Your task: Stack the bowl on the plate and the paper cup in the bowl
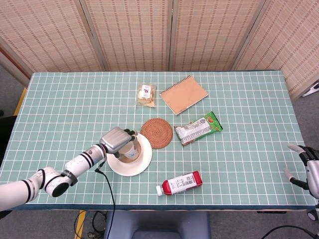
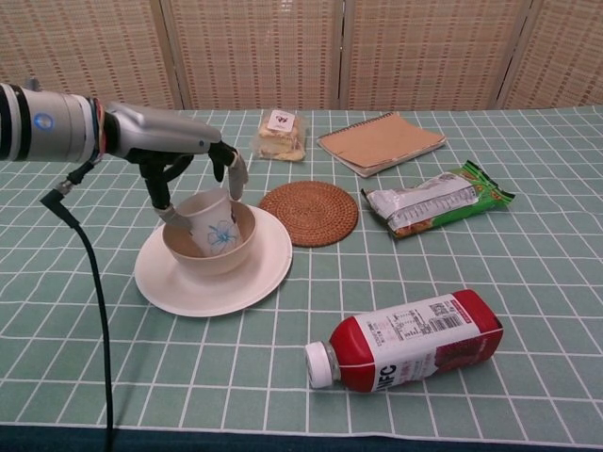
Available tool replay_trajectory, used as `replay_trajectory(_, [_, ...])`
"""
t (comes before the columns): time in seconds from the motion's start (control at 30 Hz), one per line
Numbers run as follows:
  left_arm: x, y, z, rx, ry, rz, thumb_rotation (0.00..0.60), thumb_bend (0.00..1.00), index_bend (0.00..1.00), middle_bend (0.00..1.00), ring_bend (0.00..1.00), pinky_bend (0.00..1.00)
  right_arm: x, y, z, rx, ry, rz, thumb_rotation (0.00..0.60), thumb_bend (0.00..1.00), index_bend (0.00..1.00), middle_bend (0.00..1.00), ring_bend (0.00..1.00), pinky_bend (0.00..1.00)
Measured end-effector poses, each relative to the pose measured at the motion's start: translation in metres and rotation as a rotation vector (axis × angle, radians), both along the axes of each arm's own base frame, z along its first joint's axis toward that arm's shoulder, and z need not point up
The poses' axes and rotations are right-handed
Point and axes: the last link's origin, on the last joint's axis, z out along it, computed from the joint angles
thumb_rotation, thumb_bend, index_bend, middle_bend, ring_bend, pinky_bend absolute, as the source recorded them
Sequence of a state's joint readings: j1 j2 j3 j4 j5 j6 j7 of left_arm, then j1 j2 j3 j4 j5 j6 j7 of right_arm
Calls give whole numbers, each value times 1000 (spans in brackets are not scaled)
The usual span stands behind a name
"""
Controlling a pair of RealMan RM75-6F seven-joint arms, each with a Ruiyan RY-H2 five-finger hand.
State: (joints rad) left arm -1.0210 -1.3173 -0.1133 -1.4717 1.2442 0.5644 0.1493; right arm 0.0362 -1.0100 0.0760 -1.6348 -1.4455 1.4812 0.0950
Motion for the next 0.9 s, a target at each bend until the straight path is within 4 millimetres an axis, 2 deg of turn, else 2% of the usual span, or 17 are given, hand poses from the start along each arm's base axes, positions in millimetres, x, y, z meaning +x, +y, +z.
replay_trajectory(0.13, [-2, -2, -3, 1, 11, 4, 600, 190, 124, 45, 30, 412, -1, 0, 0, -1, -3, -3, 600, 277, 227, 271, 198, 297])
replay_trajectory(0.23, [-2, -4, -2, -2, 8, 15, 600, 190, 46, 20, 9, 350, -2, -1, 0, -1, -3, -3, 600, 277, 227, 271, 198, 297])
replay_trajectory(0.33, [-1, -7, 4, 3, -3, 20, 600, 189, 20, 8, 4, 336, -2, -1, 0, -2, -4, -2, 600, 277, 227, 271, 199, 297])
replay_trajectory(0.63, [-11, -15, 41, 66, -57, 65, 600, 190, 47, 2, 19, 335, -1, -3, -1, 1, -5, 2, 600, 277, 227, 271, 198, 297])
replay_trajectory(0.9, [-45, -19, 74, 191, -100, 172, 600, 191, 153, 2, 40, 335, -2, -5, -3, 12, -12, 1, 600, 277, 227, 271, 198, 297])
